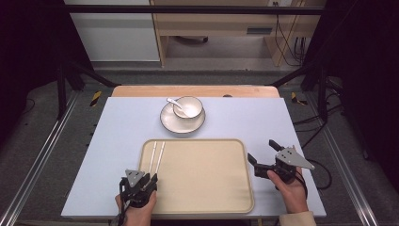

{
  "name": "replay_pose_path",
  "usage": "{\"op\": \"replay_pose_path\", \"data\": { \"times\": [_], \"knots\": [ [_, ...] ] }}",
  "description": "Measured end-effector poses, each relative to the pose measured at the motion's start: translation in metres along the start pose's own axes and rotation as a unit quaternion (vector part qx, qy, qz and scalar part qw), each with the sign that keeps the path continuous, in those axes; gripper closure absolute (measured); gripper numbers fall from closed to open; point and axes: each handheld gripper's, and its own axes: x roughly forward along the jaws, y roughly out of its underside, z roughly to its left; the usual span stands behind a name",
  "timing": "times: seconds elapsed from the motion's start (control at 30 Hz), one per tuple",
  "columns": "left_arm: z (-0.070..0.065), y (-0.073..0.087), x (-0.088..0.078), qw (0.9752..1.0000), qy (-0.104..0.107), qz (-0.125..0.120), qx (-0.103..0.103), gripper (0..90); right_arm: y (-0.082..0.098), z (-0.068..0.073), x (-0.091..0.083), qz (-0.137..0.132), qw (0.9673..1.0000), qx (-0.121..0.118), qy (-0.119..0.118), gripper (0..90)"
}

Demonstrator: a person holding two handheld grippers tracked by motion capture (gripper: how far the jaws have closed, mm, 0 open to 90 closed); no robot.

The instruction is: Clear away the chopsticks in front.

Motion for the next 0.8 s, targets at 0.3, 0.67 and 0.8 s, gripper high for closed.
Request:
{"op": "replay_pose_path", "data": {
  "times": [0.3, 0.67, 0.8],
  "knots": [
    [0.023, -0.029, 0.005, 0.9964, 0.045, -0.046, 0.056, 35.2, 0.001, -0.003, -0.001, 0.002, 1.0, 0.004, 0.009, 5.6],
    [0.084, -0.063, 0.024, 0.977, 0.115, -0.088, 0.156, 11.6, 0.002, -0.005, 0.0, 0.007, 0.9999, 0.0, 0.011, 3.6],
    [0.108, -0.064, 0.032, 0.9739, 0.144, -0.1, 0.144, 8.0, 0.004, -0.006, 0.0, 0.011, 0.9999, 0.001, 0.012, 3.3]
  ]
}}
